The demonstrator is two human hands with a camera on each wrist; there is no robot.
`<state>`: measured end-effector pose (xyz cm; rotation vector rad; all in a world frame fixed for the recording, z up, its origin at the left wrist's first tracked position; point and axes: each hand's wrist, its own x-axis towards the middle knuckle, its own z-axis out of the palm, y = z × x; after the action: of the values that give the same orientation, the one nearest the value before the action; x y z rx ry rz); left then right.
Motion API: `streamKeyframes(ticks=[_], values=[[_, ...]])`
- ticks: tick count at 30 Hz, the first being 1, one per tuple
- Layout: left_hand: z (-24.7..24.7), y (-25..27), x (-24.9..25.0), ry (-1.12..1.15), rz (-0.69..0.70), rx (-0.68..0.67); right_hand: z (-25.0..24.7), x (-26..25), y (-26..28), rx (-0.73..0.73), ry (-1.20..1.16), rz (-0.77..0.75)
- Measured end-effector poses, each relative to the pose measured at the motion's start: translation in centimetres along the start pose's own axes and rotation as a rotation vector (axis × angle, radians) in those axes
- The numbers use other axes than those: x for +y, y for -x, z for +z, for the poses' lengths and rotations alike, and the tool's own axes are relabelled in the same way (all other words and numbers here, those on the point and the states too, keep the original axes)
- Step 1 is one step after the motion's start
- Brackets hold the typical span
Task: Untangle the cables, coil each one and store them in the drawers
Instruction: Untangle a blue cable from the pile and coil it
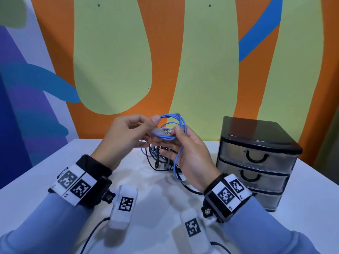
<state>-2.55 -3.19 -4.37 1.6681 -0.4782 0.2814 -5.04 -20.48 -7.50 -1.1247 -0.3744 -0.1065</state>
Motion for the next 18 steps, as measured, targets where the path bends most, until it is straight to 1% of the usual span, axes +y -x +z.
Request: streamKeyframes(ticks=[2,5,7,10,12,15,18], values=[[-0.1,-0.1,-0.1,0.001,-0.025,0.007,-0.1,0.3,0.0,-0.046,0.046,0.026],[-0.7,-0.4,-0.5,-0.096,0.021,0.053,-0.4,0.3,0.0,-0.07,0.147,0.086],[-1.1,-0.5,-0.9,-0.188,0.07,0.04,-0.8,-0.1,-0.1,-0.072,0.169,0.104],[-1.1,-0.5,-1.5,-0.472,0.205,0.03,-1.3,-1.0,-0.3,-0.056,0.021,0.11],[-0.7,-0.2,-1.6,-0.588,0.276,0.015,-1.5,-1.3,-0.3,-0.087,-0.081,0.125],[-0.3,0.1,-1.4,-0.589,0.345,-0.03,-1.2,-1.8,-0.2,-0.107,-0.163,0.139],[-0.1,0.3,-1.2,-0.568,0.388,-0.105,-1.4,-2.2,-0.4,-0.107,-0.236,0.163]])
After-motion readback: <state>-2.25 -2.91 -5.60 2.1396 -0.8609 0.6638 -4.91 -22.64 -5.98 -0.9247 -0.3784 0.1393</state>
